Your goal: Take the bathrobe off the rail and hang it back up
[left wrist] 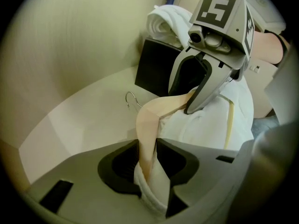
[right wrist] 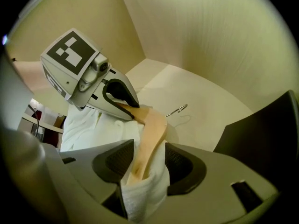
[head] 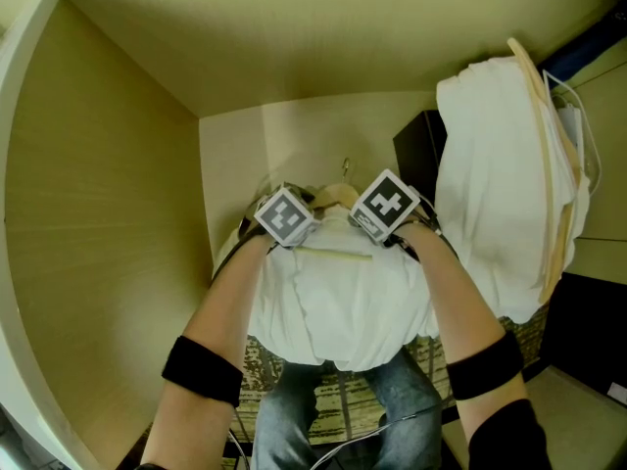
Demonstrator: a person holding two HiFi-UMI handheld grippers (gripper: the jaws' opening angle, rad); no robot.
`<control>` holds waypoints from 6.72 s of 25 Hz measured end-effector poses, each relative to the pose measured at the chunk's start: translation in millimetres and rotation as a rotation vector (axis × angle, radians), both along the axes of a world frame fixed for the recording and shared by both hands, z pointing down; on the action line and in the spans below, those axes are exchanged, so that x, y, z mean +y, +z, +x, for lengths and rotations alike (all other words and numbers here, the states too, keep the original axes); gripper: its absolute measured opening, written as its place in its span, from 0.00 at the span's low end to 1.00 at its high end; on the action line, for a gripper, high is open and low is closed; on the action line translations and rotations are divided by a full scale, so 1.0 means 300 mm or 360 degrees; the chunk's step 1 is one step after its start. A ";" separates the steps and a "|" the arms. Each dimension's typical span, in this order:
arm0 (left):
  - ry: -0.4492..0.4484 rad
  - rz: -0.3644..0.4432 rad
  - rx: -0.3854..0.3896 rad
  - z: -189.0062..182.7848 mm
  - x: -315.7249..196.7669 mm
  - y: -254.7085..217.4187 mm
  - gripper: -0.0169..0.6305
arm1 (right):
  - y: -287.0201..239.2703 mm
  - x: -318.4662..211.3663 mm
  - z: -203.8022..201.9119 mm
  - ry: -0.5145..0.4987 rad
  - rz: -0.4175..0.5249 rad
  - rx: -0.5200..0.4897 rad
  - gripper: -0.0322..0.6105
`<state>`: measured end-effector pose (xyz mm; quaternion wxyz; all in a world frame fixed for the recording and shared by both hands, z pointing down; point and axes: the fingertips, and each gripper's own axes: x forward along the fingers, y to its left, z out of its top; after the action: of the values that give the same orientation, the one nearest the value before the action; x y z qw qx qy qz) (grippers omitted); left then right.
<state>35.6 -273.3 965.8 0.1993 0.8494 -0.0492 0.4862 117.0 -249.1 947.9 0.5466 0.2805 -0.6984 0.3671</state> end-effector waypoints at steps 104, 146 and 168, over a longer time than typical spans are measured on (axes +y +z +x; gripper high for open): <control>-0.0475 0.2681 0.1261 0.022 0.217 -4.278 0.18 | -4.228 0.281 -0.047 -0.0057 0.3231 0.0819 0.25; -0.0476 0.2486 0.1470 0.253 -0.103 -4.566 0.18 | -4.521 0.005 0.139 0.0073 0.3144 0.1245 0.25; -0.0500 0.2550 0.1457 0.228 -0.110 -4.531 0.19 | -4.489 -0.005 0.132 0.0044 0.3187 0.1343 0.27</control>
<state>104.0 -306.2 -393.5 -0.3822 0.8259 -0.4005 -0.1069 156.6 -250.6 -398.9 0.2616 0.7104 -0.4334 -0.4889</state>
